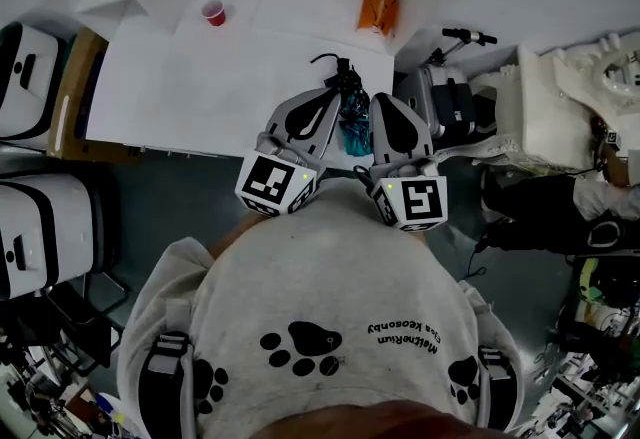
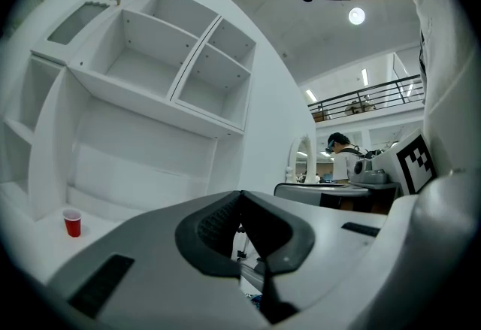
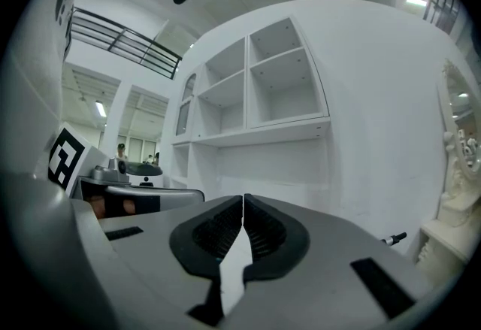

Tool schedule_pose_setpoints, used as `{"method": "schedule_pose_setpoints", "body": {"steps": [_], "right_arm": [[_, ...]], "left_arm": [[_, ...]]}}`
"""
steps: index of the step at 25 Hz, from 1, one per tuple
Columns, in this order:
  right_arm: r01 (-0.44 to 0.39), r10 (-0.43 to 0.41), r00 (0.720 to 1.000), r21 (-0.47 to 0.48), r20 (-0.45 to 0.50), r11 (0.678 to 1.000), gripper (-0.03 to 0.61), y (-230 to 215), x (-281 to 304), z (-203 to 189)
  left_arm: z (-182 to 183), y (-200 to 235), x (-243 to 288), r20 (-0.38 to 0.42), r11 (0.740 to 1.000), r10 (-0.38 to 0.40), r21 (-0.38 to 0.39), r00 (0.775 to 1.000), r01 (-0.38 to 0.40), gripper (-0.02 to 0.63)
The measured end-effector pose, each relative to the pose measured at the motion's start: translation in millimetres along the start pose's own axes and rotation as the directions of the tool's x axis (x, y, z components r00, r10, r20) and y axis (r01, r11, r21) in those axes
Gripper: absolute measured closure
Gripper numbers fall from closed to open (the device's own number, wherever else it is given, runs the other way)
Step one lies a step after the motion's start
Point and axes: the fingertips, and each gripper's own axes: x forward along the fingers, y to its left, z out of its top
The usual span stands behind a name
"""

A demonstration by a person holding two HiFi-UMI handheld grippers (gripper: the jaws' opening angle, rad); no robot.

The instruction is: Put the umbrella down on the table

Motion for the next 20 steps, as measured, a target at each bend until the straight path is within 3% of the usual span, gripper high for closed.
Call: {"method": "schedule_pose_setpoints", "body": {"steps": [5, 20], "right_arm": [[-0.010, 0.011, 1.000, 0.034, -0.016, 0.999, 0.543, 9.9, -6.0, -17.8], [-0.008, 0.008, 0.998, 0.008, -0.058, 1.000, 0.543, 23.5, -11.7, -41.9]], "left_arm": [[-9.6, 2.4, -9.6, 0.008, 1.000, 0.004, -0.003, 1.000, -0.004, 0.597], [-28.3, -1.1, -19.7, -0.022, 0.999, -0.030, -0.018, 0.999, 0.030, 0.597]]}}
